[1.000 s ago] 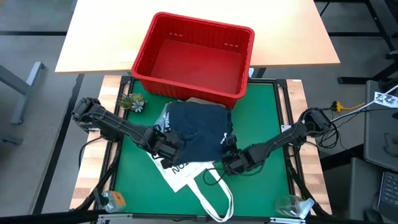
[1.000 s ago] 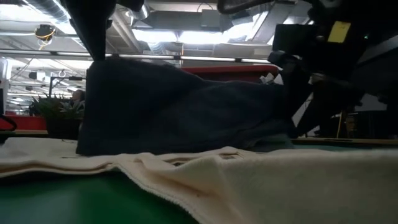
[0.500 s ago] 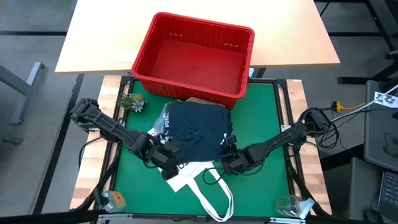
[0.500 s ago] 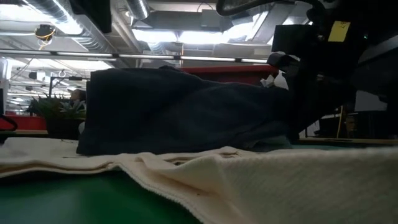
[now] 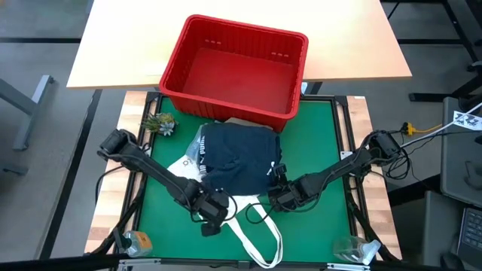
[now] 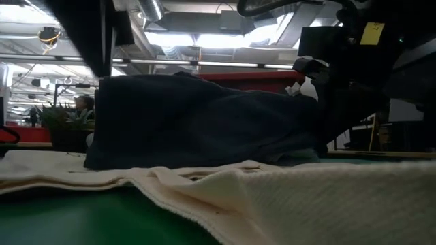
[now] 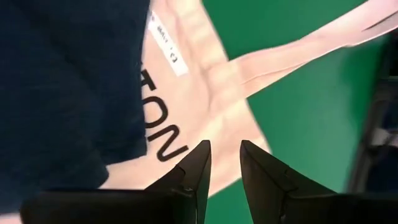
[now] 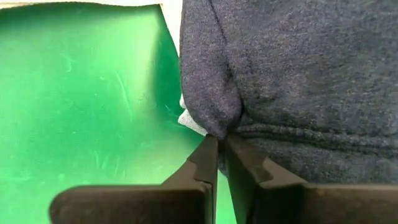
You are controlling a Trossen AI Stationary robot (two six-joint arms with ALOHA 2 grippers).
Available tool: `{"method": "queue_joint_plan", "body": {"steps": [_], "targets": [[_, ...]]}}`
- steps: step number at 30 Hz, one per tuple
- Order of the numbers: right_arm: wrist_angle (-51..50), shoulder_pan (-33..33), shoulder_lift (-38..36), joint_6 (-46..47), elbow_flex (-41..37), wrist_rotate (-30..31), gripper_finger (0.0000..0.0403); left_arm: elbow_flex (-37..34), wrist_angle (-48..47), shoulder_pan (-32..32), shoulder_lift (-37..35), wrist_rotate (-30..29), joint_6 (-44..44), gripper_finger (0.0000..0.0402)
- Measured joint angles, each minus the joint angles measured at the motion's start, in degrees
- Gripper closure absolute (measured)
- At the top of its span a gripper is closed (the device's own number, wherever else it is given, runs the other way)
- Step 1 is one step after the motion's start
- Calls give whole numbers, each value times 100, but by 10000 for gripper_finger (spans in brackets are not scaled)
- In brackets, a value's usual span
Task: Fold Laundry from Bin
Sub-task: Fold the gray shorts
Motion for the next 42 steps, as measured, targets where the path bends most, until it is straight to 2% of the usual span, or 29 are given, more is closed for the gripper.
{"method": "queue_joint_plan", "body": {"steps": [11, 16, 25, 42], "targets": [[15, 2, 0, 1, 0, -150, 378, 0, -346, 363, 847, -115, 126, 235], [17, 2, 0, 11, 0, -195, 377, -2, -424, 503, 1098, -278, 128, 223], [16, 2, 0, 17, 0, -195, 377, -2, -487, 654, 1358, -326, 128, 243], [17, 2, 0, 17, 0, -197, 377, -2, -728, 912, 1355, -597, 126, 315]]}}
